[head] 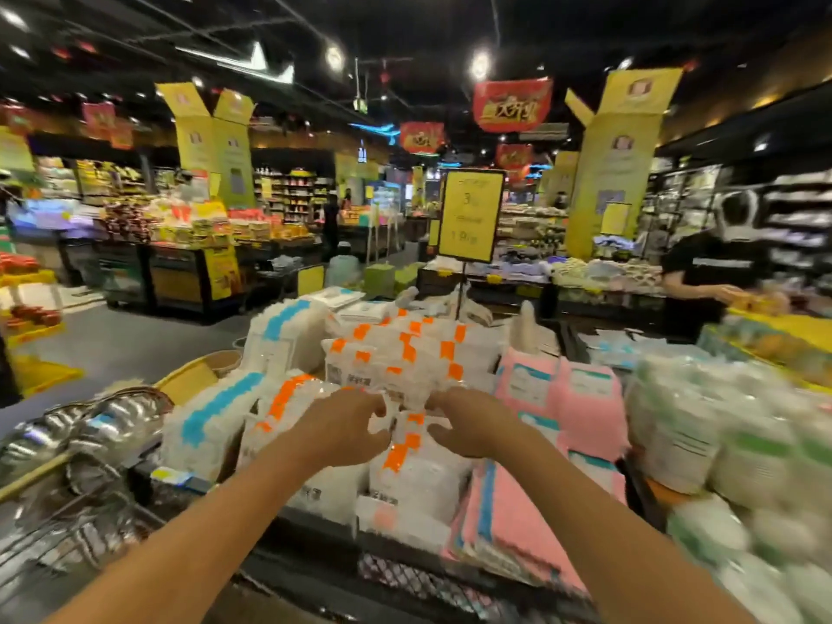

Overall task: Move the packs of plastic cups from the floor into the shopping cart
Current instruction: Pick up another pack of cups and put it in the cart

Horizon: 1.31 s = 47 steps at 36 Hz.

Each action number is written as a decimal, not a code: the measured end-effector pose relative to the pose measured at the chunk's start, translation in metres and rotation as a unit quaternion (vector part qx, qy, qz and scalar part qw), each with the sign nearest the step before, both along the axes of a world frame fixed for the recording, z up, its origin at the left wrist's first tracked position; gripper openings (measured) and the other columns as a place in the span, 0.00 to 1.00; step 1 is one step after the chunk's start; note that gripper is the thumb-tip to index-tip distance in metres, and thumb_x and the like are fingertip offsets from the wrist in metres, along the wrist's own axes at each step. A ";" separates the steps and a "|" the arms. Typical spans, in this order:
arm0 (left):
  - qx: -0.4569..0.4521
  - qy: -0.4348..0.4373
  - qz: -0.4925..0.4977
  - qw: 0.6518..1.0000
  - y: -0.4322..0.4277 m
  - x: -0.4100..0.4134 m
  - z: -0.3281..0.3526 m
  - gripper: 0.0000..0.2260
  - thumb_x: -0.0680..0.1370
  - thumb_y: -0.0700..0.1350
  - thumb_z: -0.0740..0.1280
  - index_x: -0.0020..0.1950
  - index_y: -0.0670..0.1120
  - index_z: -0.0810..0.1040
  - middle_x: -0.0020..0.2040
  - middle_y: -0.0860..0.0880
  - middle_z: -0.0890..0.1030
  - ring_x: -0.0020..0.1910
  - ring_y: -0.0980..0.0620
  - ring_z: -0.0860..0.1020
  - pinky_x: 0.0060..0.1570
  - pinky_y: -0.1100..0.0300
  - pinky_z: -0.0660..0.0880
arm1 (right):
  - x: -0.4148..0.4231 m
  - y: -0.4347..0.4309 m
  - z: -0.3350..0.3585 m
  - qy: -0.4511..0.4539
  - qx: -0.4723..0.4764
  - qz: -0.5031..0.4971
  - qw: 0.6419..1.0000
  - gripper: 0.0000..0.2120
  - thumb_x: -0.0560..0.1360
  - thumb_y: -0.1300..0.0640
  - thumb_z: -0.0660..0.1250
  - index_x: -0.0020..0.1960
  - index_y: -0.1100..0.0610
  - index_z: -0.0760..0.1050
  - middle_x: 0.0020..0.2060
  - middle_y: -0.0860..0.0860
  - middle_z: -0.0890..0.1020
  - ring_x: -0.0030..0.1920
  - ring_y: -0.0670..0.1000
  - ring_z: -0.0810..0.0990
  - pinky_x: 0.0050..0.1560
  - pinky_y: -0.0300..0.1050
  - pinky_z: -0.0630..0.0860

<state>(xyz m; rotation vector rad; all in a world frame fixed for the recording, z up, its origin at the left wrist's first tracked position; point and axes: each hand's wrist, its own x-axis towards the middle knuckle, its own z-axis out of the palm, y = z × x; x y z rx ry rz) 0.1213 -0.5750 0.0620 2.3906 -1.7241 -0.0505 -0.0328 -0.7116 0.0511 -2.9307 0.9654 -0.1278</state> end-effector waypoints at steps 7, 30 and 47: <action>0.004 -0.002 -0.116 0.993 -0.046 -0.094 0.003 0.20 0.78 0.57 0.63 0.67 0.51 0.75 0.65 0.50 0.76 0.63 0.48 0.74 0.60 0.56 0.72 | -0.124 -0.009 0.003 0.003 0.004 -0.120 0.993 0.21 0.81 0.46 0.61 0.73 0.50 0.69 0.70 0.52 0.73 0.69 0.57 0.72 0.64 0.51 0.71; 0.040 0.006 -0.433 0.901 -0.095 -0.471 -0.028 0.21 0.78 0.58 0.62 0.69 0.52 0.73 0.68 0.49 0.75 0.66 0.48 0.73 0.62 0.54 0.71 | -0.535 0.082 -0.024 0.023 0.028 -0.427 0.903 0.23 0.80 0.45 0.60 0.73 0.50 0.69 0.66 0.53 0.77 0.64 0.57 0.76 0.59 0.55 0.75; 0.062 -0.020 -0.697 0.714 -0.077 -0.637 -0.040 0.20 0.79 0.57 0.62 0.67 0.49 0.74 0.48 0.53 0.75 0.47 0.51 0.76 0.45 0.52 0.76 | -0.642 0.218 -0.045 -0.025 0.060 -0.672 0.737 0.18 0.82 0.48 0.60 0.70 0.54 0.72 0.64 0.53 0.77 0.62 0.56 0.77 0.61 0.52 0.75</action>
